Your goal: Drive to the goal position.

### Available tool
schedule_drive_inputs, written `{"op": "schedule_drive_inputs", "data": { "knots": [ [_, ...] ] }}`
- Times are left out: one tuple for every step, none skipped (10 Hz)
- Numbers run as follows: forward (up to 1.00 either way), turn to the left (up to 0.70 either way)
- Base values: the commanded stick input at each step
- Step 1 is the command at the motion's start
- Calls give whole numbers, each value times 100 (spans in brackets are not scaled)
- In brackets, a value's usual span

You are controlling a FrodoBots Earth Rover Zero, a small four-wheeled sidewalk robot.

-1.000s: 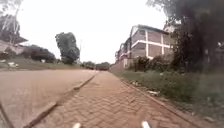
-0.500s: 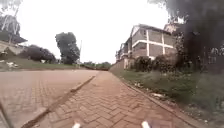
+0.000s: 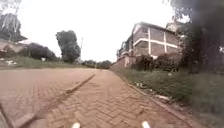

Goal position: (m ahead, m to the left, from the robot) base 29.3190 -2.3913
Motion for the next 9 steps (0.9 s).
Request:
{"op": "schedule_drive_inputs", "data": {
  "knots": [
    [50, 0],
    [50, 0],
    [50, 0],
    [50, 0],
    [50, 0],
    [50, 0],
    [50, 0],
    [50, 0],
    [50, 0]
  ]
}}
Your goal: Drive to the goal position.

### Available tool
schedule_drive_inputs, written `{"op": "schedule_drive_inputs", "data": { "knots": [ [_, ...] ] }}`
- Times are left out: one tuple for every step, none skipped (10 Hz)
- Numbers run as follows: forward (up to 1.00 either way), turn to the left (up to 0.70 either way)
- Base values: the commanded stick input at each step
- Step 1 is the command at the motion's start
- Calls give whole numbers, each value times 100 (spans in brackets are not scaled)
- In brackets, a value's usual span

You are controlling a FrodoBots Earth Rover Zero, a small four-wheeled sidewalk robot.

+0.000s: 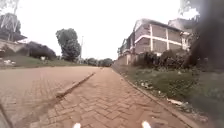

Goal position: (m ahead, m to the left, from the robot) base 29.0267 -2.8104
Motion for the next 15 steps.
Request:
{"op": "schedule_drive_inputs", "data": {
  "knots": [
    [50, 0],
    [50, 0],
    [50, 0],
    [50, 0],
    [50, 0],
    [50, 0],
    [50, 0],
    [50, 0],
    [50, 0],
    [50, 0],
    [50, 0],
    [50, 0],
    [50, 0],
    [50, 0],
    [50, 0]
  ]
}}
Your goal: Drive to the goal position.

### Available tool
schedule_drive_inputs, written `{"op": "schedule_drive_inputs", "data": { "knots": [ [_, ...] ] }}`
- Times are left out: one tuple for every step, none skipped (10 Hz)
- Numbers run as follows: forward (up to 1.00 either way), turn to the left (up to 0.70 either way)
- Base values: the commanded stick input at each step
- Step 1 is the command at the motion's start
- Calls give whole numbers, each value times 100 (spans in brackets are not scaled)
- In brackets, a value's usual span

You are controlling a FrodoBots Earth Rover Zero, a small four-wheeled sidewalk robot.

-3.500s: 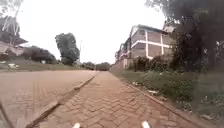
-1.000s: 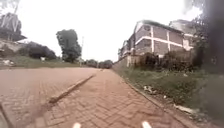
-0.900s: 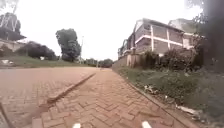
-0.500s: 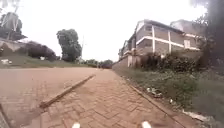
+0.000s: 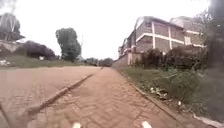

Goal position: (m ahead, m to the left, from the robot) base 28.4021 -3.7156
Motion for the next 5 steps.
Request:
{"op": "schedule_drive_inputs", "data": {
  "knots": [
    [50, 0],
    [50, 0],
    [50, 0],
    [50, 0],
    [50, 0]
  ]
}}
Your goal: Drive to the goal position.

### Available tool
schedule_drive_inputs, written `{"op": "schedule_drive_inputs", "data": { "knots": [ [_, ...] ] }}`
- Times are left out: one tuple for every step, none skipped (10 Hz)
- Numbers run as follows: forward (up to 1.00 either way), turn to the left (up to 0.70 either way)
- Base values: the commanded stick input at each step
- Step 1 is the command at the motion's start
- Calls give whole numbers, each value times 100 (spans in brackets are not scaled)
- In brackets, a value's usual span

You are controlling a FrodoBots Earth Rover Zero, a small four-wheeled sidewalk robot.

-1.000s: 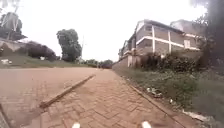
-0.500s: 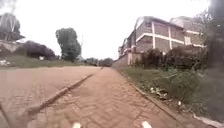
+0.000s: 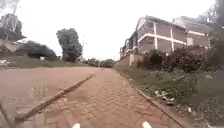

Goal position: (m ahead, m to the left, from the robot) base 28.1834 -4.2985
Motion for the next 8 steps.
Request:
{"op": "schedule_drive_inputs", "data": {
  "knots": [
    [50, 0],
    [50, 0],
    [50, 0],
    [50, 0],
    [50, 0],
    [50, 0],
    [50, 0],
    [50, 0]
  ]
}}
